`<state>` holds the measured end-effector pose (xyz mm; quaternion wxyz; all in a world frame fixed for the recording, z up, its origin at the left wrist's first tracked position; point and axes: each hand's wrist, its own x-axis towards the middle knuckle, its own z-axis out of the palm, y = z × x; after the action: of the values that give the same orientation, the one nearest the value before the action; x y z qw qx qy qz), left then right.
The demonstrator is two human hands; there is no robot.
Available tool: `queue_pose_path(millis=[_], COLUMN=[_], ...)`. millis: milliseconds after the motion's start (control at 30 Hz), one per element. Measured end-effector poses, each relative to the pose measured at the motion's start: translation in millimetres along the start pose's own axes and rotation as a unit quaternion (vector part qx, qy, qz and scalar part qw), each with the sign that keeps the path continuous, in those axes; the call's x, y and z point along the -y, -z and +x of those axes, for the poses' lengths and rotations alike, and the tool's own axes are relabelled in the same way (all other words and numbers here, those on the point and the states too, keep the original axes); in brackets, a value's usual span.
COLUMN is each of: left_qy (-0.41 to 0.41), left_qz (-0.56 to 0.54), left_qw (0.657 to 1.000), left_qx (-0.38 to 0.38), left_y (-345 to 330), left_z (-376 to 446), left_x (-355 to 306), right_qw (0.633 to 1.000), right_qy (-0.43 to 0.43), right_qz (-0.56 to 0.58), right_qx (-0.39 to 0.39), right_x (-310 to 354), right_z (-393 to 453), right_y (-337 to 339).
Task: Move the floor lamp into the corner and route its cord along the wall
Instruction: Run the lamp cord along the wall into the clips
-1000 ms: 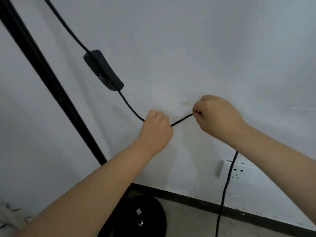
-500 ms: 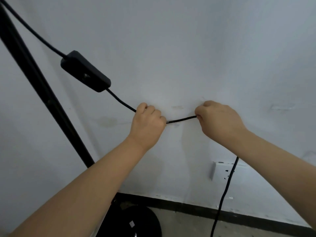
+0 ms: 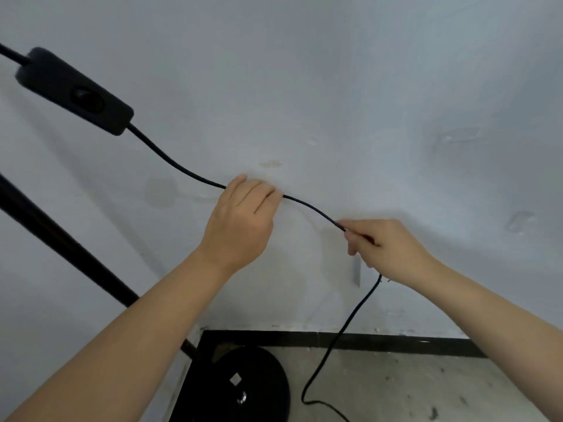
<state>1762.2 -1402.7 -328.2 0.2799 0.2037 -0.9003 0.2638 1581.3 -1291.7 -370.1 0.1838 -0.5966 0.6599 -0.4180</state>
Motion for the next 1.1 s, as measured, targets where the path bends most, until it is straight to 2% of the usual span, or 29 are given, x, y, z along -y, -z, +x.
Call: queue_pose_path(millis=[33,100,167,233,333,433,533,633,700,833,933,1100], left_qy=[-0.019,-0.053,-0.084,-0.120,-0.158,-0.170,-0.120,-0.076,-0.057,-0.033,-0.044,0.024], left_qz=[-0.020,-0.056,-0.081,-0.103,-0.150,-0.194,-0.244,-0.258,-0.253,-0.200,-0.116,-0.074], left_qw=[1.000,0.997,0.993,0.987,0.976,0.964,0.953,0.954,0.958,0.962,0.968,0.983], left_qx=[0.005,0.008,0.007,0.004,0.008,0.065,0.133,0.132,0.122,0.182,0.218,0.168], left_y=[0,-1,-2,-3,-3,1,4,5,7,10,13,16], left_z=[3,8,18,30,55,75,91,105,112,126,142,155], left_x=[-7,-21,-35,-47,-65,-85,-99,-106,-108,-109,-113,-116], right_qw=[0.990,0.930,0.887,0.883,0.919,0.969,0.989,0.983,0.978,0.982,0.961,0.938], right_qy=[-0.064,-0.166,-0.208,-0.216,-0.212,-0.200,-0.136,-0.032,0.010,0.033,0.082,0.080], right_qz=[0.118,0.313,0.393,0.398,0.319,0.134,-0.049,-0.178,-0.208,-0.180,-0.250,-0.315], right_qx=[0.031,0.096,0.127,0.126,0.090,0.058,0.028,0.003,-0.014,-0.055,-0.087,-0.120], right_x=[-6,-22,-34,-40,-43,-39,-33,-22,-13,4,13,25], right_z=[-7,-21,-33,-41,-43,-45,-48,-49,-45,-30,-17,2], right_y=[2,10,22,41,73,106,131,148,155,170,174,178])
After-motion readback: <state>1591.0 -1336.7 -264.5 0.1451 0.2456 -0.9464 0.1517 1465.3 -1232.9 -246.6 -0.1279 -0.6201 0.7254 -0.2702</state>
